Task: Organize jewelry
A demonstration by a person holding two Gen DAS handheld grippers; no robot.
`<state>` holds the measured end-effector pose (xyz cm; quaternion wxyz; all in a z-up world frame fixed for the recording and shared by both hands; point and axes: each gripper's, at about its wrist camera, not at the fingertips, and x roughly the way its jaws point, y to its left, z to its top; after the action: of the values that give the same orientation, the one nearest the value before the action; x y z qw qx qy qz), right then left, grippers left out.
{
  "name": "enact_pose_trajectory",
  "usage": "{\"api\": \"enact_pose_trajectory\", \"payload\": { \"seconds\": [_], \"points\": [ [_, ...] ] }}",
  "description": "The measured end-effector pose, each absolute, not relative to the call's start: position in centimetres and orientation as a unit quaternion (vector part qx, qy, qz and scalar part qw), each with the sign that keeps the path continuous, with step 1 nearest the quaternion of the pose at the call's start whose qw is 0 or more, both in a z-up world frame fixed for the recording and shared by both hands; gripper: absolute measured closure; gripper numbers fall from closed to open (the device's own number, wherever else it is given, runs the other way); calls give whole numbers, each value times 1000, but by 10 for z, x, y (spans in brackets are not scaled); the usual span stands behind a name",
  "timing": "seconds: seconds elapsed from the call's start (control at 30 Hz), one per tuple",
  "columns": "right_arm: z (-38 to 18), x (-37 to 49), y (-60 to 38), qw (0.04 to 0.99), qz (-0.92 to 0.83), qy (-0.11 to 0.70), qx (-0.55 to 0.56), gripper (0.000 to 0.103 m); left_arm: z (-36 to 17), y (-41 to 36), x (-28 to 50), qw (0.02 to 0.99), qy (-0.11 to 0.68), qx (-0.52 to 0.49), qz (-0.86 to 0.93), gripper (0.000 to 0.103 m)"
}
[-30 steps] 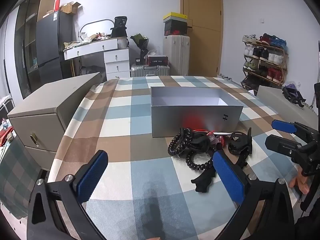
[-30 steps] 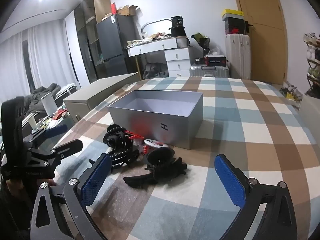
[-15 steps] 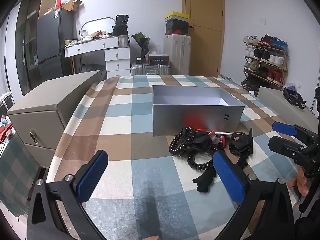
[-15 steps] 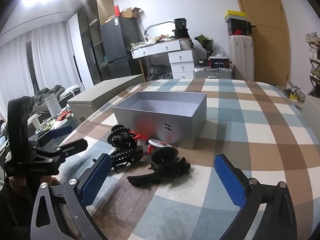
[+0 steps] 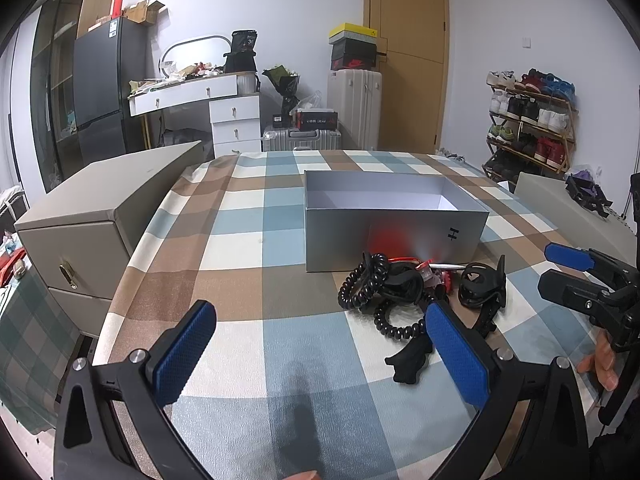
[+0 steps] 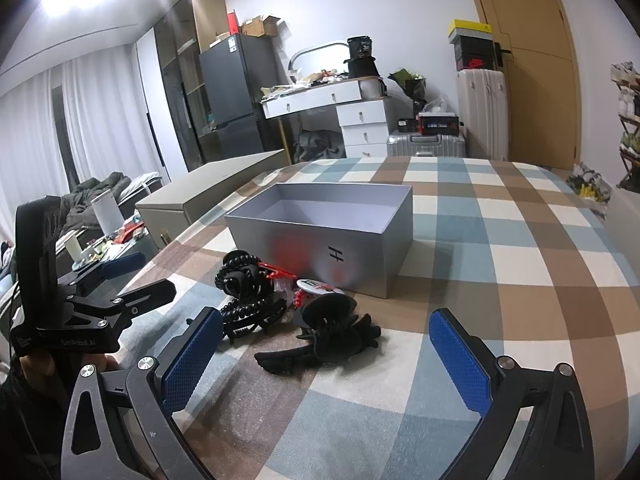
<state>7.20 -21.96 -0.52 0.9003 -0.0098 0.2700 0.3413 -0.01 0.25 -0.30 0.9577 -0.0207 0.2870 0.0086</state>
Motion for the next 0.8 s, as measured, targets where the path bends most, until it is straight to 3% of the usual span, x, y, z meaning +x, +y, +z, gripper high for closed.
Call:
{"api": "enact_pose_trajectory", "payload": {
  "seconds": [0.8],
  "points": [
    [-6, 75, -221, 898, 342, 276, -2, 0, -1, 2, 0, 957, 288, -20, 8, 1]
  ]
}}
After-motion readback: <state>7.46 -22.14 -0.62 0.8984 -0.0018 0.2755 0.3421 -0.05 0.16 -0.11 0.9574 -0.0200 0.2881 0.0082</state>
